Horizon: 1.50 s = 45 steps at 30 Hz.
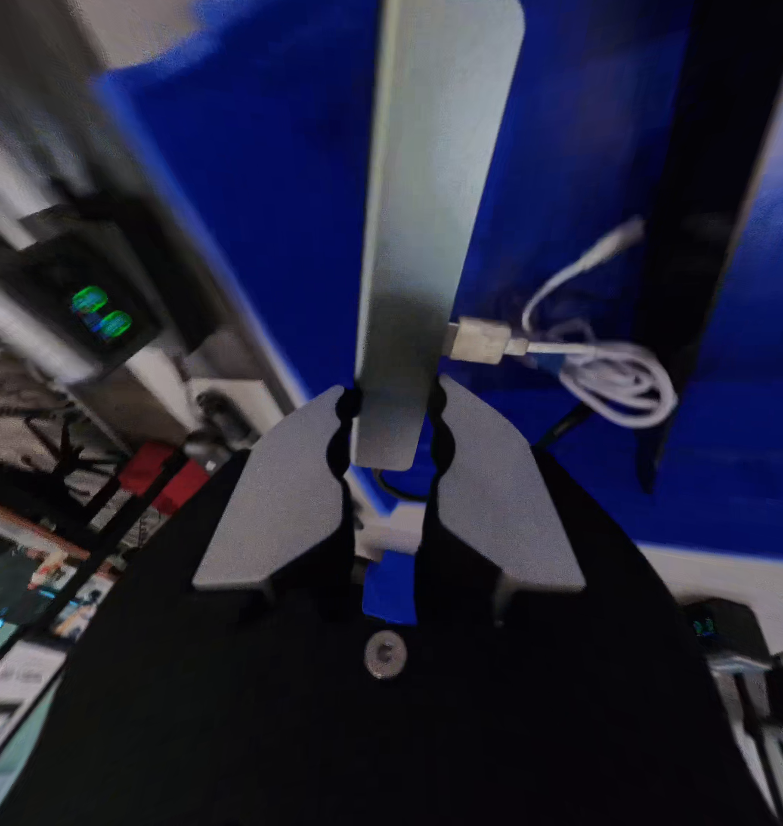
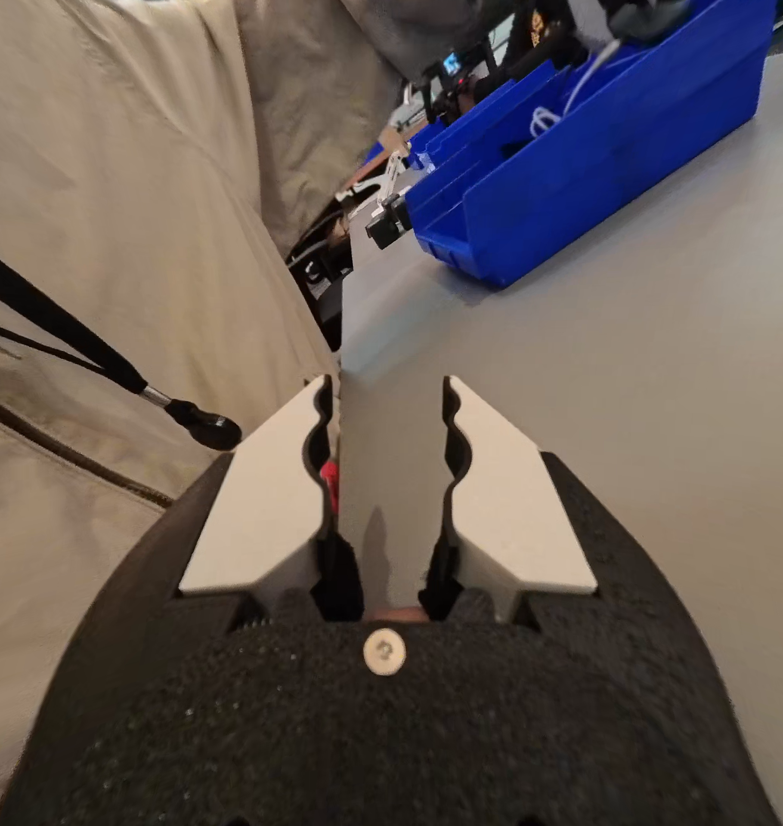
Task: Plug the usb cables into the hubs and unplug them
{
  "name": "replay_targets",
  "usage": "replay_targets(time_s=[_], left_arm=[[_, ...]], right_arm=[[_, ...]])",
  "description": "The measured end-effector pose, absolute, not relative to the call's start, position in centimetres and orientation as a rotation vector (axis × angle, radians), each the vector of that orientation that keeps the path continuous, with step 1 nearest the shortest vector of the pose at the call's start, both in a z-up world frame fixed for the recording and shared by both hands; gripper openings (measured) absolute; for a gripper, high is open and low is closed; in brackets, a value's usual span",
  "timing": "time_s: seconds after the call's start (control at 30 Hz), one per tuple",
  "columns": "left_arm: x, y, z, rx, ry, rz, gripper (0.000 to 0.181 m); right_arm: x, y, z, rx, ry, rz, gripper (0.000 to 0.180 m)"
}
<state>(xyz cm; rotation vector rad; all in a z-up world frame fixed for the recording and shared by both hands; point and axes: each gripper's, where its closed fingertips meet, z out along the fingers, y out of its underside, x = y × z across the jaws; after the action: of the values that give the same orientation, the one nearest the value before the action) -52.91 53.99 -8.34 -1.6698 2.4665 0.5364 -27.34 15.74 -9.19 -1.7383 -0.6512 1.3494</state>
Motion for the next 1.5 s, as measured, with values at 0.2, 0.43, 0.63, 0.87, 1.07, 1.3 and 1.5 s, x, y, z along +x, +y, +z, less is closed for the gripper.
replay_targets(time_s=[0.2, 0.43, 0.63, 0.87, 1.07, 1.3, 1.5], left_arm=[[-50.4, 52.3, 8.7, -1.72, 2.001, 0.411, 0.032], [-42.0, 41.3, 20.0, -1.542, 1.828, 0.184, 0.032], [-32.8, 30.4, 13.6, -1.365, 1.793, 0.224, 0.032], [-27.2, 22.5, 3.9, -1.379, 1.69, 0.022, 0.031], [-27.4, 21.0, 2.8, -1.259, 1.494, -0.076, 0.031], [-31.7, 18.5, 0.5, -1.292, 1.207, -0.668, 0.06], [-31.3, 17.4, -3.2, -1.307, 1.179, -0.8, 0.075]], right_arm=[[-28.2, 15.0, -8.6, -1.73, -0.708, 1.293, 0.048], [-26.7, 17.4, -0.8, -1.593, -0.693, 1.013, 0.049], [-23.9, 21.1, 10.2, -1.513, -0.411, 0.979, 0.053], [-25.9, 19.9, 7.2, -1.56, -0.398, 1.172, 0.034], [-25.0, 20.3, 4.1, -1.587, -0.251, 1.366, 0.009], [-23.8, 21.1, -0.5, -1.736, -0.09, 1.593, 0.008], [-24.6, 19.9, 0.0, -1.665, -0.041, 1.96, 0.008]])
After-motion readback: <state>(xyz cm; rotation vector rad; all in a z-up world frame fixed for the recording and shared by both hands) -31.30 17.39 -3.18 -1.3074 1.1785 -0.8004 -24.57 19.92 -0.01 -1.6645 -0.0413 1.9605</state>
